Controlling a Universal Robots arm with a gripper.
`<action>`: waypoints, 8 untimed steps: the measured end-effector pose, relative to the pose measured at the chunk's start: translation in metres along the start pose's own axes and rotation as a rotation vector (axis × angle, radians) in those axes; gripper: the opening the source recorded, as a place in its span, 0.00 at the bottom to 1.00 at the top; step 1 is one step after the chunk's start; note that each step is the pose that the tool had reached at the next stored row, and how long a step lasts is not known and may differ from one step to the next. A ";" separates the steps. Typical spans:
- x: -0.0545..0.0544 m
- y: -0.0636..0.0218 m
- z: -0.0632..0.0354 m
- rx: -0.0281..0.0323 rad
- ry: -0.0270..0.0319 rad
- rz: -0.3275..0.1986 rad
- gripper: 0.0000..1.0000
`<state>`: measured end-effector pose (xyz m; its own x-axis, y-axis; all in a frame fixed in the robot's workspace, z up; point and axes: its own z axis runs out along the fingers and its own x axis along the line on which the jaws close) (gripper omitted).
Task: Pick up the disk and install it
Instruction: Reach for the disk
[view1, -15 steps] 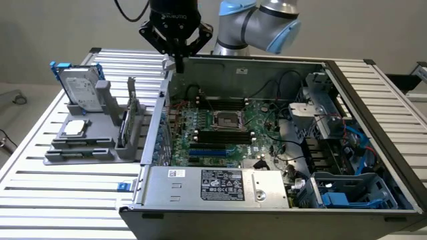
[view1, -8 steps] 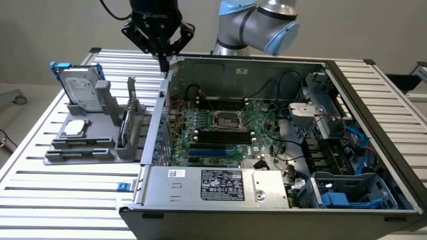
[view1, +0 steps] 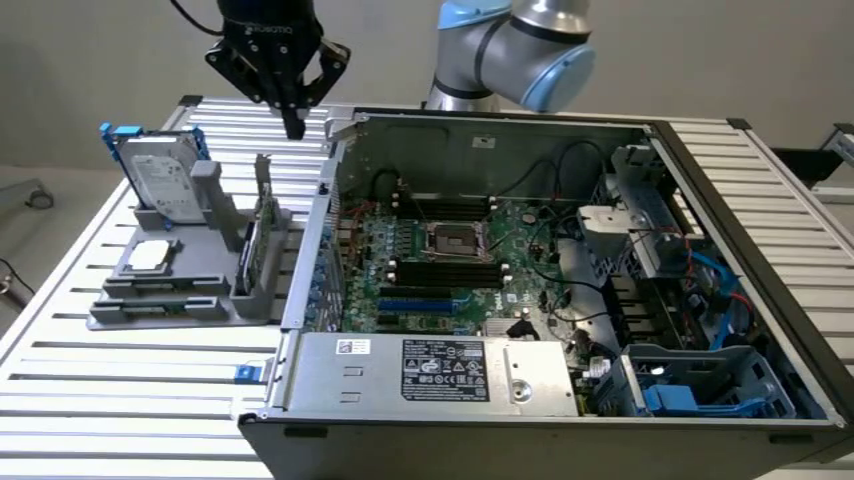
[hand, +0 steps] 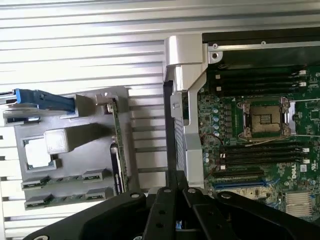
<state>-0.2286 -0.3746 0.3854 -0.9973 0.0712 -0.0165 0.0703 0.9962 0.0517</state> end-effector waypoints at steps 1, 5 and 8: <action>0.004 0.0011 0.0001 0.0000 0.0003 0.000 0.11; 0.023 0.0059 0.0004 0.0002 0.0021 0.000 0.11; 0.036 0.0095 0.0007 0.0002 0.0029 0.000 0.11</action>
<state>-0.2640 -0.3626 0.3846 -0.9974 0.0713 -0.0136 0.0705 0.9962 0.0514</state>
